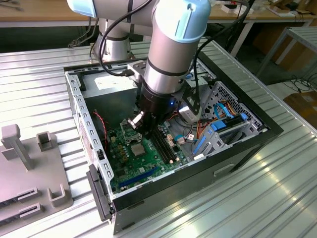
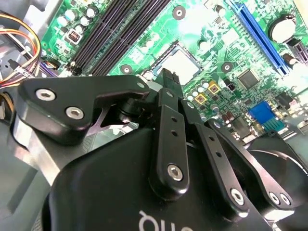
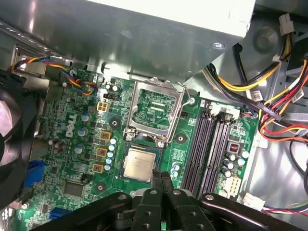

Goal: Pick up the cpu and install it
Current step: 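Close the cpu cover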

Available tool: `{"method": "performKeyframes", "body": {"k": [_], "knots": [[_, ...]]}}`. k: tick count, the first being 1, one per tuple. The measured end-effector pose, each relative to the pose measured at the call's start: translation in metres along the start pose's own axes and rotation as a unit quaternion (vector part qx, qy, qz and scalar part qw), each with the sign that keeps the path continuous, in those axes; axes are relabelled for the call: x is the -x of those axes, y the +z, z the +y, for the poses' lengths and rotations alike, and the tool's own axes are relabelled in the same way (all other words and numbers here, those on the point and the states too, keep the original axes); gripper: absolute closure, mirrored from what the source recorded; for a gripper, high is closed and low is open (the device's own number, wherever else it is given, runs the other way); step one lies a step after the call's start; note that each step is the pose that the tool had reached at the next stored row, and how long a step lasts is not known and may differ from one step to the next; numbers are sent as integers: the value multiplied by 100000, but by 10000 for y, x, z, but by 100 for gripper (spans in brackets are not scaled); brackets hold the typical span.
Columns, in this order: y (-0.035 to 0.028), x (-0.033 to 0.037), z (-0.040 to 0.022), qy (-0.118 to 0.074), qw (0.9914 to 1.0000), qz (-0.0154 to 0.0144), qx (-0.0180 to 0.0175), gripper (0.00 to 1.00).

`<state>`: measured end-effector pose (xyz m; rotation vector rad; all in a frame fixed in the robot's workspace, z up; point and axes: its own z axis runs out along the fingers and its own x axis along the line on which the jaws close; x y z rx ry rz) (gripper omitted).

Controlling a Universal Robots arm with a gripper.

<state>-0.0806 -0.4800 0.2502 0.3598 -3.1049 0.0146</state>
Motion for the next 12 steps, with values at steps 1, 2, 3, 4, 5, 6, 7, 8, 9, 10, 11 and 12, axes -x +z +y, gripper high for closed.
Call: {"method": "performKeyframes", "body": {"k": [1, 2, 3, 4, 5, 6, 7, 8, 9, 10, 11, 12], "knots": [[0, 8, -2, -406, 99999, -2, -7, 89], [0, 20, -4, -1226, 99992, -8, -20, 89], [0, 24, -5, -1781, 99984, -13, -29, 89], [0, 26, -6, -2037, 99979, -13, -34, 89], [0, 29, -6, -2336, 99973, -19, -37, 89], [0, 33, -7, -2697, 99964, -20, -43, 89], [-1, 39, -8, -3054, 99953, -21, -51, 89], [-1, 47, -11, -3551, 99937, -25, -60, 89], [-1, 53, -12, -3978, 99921, -29, -65, 89], [-1, 55, -12, -4243, 99910, -33, -68, 89], [-1, 58, -13, -4751, 99887, -36, -75, 89], [-1, 63, -14, -5393, 99854, -41, -83, 89]]}}
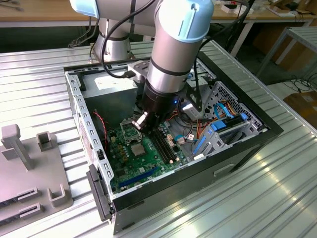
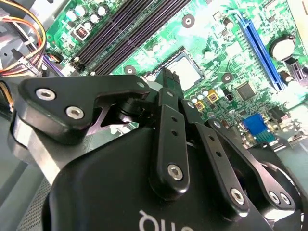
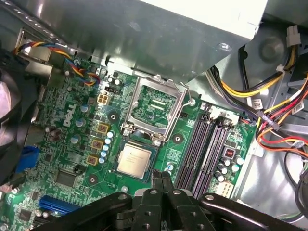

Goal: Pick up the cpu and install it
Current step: 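Close the cpu cover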

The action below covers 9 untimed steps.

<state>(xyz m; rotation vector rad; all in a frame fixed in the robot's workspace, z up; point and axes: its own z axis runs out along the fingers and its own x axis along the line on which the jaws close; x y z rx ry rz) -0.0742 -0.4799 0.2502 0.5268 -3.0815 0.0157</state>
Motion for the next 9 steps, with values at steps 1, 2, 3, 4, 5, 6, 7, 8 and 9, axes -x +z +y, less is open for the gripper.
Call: {"method": "performKeyframes", "body": {"k": [1, 2, 3, 4, 5, 6, 7, 8, 9], "knots": [[0, 2, -1, -649, 99998, -3, -12, 89], [0, 3, -1, -1496, 99989, -10, -26, 89], [0, 4, -1, -2581, 99967, -19, -45, 89], [0, 4, -1, -3536, 99937, -26, -61, 89], [0, 4, -2, -4463, 99900, -34, -76, 89], [0, 4, -2, -5497, 99849, -41, -94, 89], [0, 4, -2, -6429, 99793, -46, -111, 89], [0, 4, -1, -7534, 99716, -55, -127, 89], [1, 4, -1, -8453, 99642, -63, -143, 89]]}}
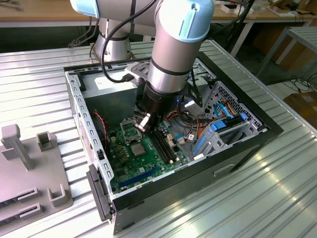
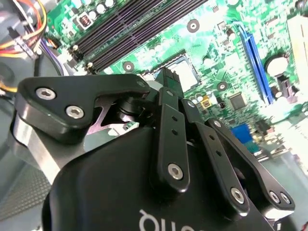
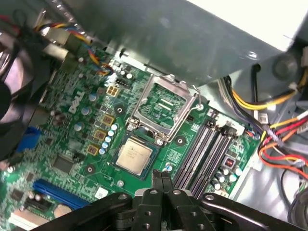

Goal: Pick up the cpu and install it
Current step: 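Close the cpu cover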

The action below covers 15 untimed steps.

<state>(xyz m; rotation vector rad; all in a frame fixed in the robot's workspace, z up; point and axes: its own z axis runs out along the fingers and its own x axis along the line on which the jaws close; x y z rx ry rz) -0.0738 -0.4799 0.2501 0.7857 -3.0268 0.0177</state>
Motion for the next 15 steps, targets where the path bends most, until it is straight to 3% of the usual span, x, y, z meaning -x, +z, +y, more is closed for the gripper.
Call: {"method": "performKeyframes", "body": {"k": [2, 5, 8, 12, 14, 15], "knots": [[0, 0, 0, -1881, 99982, -10, -35, 89], [1, 0, 0, -4982, 99876, -34, -85, 89], [2, 0, 0, -7973, 99682, -60, -132, 89], [2, 1, 0, -11598, 99325, -86, -192, 89], [2, 4, 0, -14350, 98965, -114, -236, 89], [2, 10, 5, -14794, 98899, -115, -246, 89]]}}
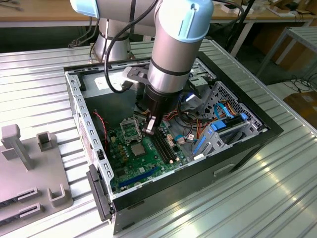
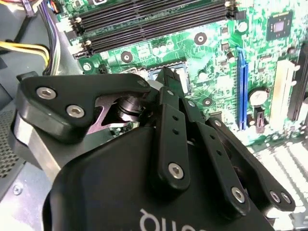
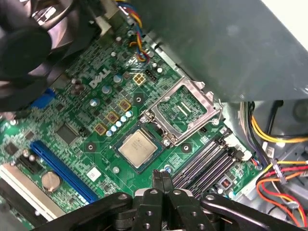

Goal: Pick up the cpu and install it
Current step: 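Close the cpu cover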

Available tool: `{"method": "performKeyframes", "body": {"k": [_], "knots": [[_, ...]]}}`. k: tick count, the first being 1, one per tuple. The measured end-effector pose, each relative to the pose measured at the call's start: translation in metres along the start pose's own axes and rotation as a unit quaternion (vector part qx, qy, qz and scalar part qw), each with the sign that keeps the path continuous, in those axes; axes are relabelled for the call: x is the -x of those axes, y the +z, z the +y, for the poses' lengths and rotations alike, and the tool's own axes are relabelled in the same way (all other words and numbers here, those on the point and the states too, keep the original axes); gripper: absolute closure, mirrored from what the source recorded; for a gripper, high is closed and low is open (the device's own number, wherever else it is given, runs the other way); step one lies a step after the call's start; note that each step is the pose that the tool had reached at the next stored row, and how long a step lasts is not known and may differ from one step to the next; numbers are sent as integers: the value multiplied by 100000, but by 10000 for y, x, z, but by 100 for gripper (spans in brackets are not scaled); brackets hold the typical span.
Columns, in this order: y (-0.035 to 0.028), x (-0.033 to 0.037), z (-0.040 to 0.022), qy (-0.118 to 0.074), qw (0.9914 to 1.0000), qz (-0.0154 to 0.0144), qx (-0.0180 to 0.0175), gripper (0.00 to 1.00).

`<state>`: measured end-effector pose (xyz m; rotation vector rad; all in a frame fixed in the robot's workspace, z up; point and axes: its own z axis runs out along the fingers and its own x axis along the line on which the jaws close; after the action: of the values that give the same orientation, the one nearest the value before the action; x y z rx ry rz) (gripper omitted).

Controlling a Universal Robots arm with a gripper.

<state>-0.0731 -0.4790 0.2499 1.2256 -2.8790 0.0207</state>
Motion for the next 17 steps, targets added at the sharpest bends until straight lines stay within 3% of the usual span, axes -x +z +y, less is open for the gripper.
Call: {"method": "performKeyframes", "body": {"k": [9, 17], "knots": [[-3, 138, 37, -1942, 99981, 3, -22, 89], [-4, 191, 52, -3312, 99945, -7, -49, 89]]}}
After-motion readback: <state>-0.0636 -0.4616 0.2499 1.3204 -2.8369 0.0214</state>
